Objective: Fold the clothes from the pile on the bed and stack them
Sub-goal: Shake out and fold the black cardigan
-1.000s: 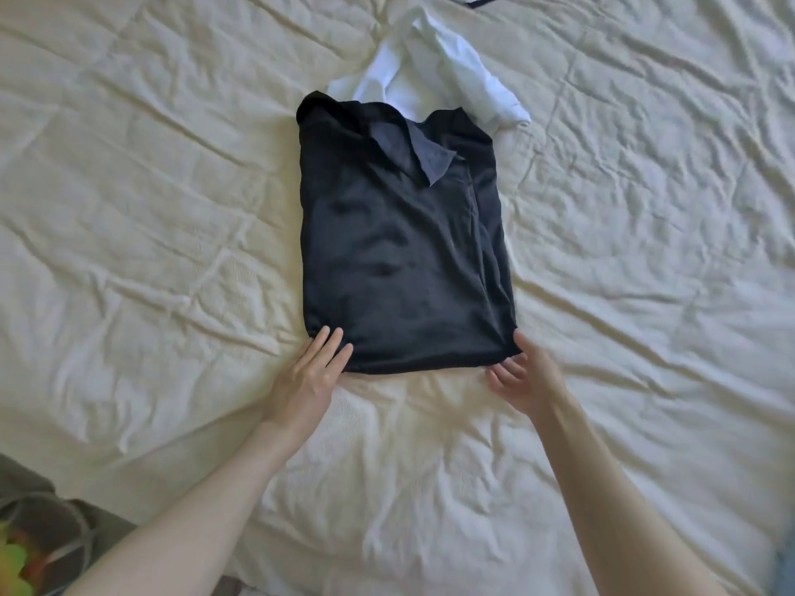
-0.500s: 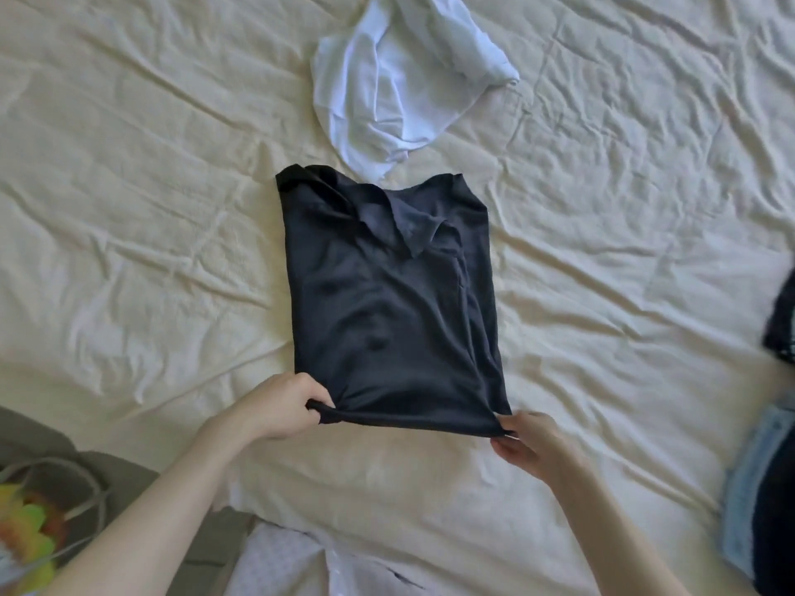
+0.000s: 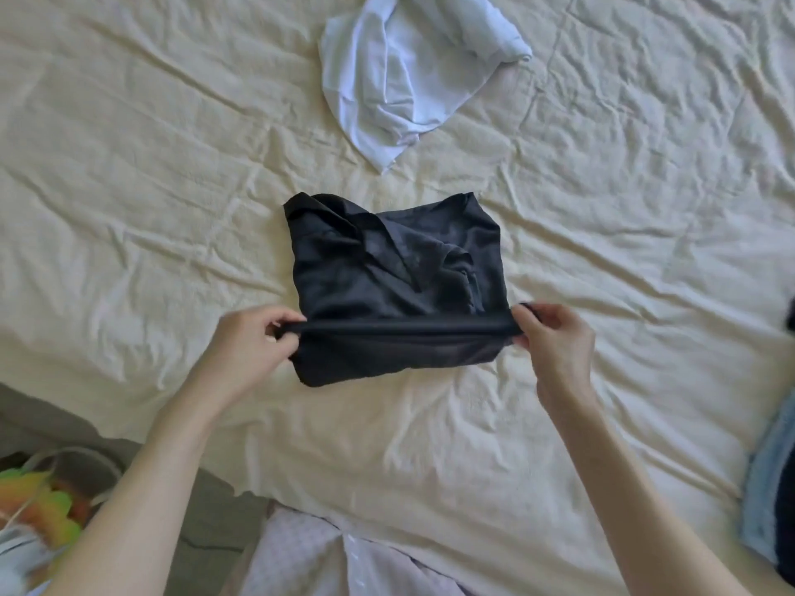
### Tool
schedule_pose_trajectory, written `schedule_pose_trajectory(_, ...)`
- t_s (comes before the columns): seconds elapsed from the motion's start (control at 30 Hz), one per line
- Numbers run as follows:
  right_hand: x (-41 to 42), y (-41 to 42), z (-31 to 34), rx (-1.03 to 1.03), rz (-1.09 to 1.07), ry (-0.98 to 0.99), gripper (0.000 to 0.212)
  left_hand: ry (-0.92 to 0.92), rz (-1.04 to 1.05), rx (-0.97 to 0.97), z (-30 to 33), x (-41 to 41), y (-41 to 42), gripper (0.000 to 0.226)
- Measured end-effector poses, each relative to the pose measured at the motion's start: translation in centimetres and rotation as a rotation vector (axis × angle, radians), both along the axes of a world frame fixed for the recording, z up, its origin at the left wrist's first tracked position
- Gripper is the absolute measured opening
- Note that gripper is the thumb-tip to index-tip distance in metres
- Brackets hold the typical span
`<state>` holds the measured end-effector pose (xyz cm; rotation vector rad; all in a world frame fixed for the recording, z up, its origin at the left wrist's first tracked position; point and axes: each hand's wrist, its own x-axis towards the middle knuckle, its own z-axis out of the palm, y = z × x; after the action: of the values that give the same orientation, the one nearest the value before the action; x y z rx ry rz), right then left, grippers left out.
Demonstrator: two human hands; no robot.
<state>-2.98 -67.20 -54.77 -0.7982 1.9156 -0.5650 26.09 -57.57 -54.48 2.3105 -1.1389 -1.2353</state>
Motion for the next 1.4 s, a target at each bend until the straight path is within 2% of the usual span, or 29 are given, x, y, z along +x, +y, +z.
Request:
schedule_pose_trajectory(0.1,2.5,-4.5,-0.7,-0.063,0.011,-0.043,0.004,-0.064,0.120,-0.092,-0.4,1.9,-4.2,0.023)
schedule_pose_trajectory(0.23,5.8,-8.8,-2.4,-0.052,-0.036,-0.125,0.015,-0.019,0.332,-0.159,-3.0,3.4,-9.7,0.030)
schedule_pose_trajectory(0.33,7.5,-7.9,-3.6,-0.136,0.234,0.150,0.025,-0.045,0.357,-0.007,-5.7,3.5,-10.0,0.045)
schedule_pose_trajectory(0.43,8.7,-3.7,-4.9,-0.327,0.656,0.261,0.033,0.014,0.427,0.086,-7.6,2.5,-7.1,0.052)
schedule_pose_trajectory(0.5,9.1,-0.7,-6.2,-0.404,0.972,0.358,0.038,0.094,0.515,0.122,-8.4,1.4,-4.8,0.050)
schedule_pose_trajectory(0.57,9.2,1.3,-7.5,-0.416,1.181,0.446,0.042,0.123,0.577,0.134,-8.9,0.2,-3.1,0.043)
schedule_pose_trajectory(0.63,9.2,2.5,-8.5,-0.378,1.285,0.531,0.047,0.131,0.621,0.122,-9.2,-0.7,-2.5,0.039)
schedule_pose_trajectory(0.73,9.2,3.3,-9.3,-0.284,1.315,0.630,0.051,0.165,0.679,0.134,-9.3,-1.6,-2.7,0.044)
schedule_pose_trajectory(0.87,8.6,2.9,-9.7,-0.178,1.327,0.523,0.052,0.358,0.815,0.188,-9.0,-1.8,-3.6,0.040)
schedule_pose_trajectory(0.93,8.2,2.3,-9.6,-0.172,1.300,0.421,0.051,0.374,0.846,0.201,-8.4,-2.0,-4.2,0.035)
schedule_pose_trajectory(1.0,8.0,1.8,-9.0,-0.145,1.203,0.263,0.048,0.216,0.812,0.151,-7.1,-2.7,-4.9,0.022)
schedule_pose_trajectory(1.1,7.4,1.0,-7.0,-0.004,0.778,-0.064,0.040,-0.120,0.655,-0.017,-4.3,-4.9,-6.6,0.016)
schedule_pose_trajectory(1.2,5.6,0.6,-5.3,0.015,0.364,-0.226,0.030,-0.291,0.443,-0.239,-2.1,-9.0,-9.0,0.013)
schedule_pose_trajectory(1.3,2.9,0.5,-4.3,0.033,-0.010,-0.310,0.022,-0.305,0.149,-0.345,-1.5,-14.3,-11.5,0.026)
schedule_pose_trajectory(1.4,0.8,0.9,-4.3,0.121,-0.236,-0.349,0.025,-0.102,-0.259,-0.094,-3.3,-18.4,-12.3,0.049)
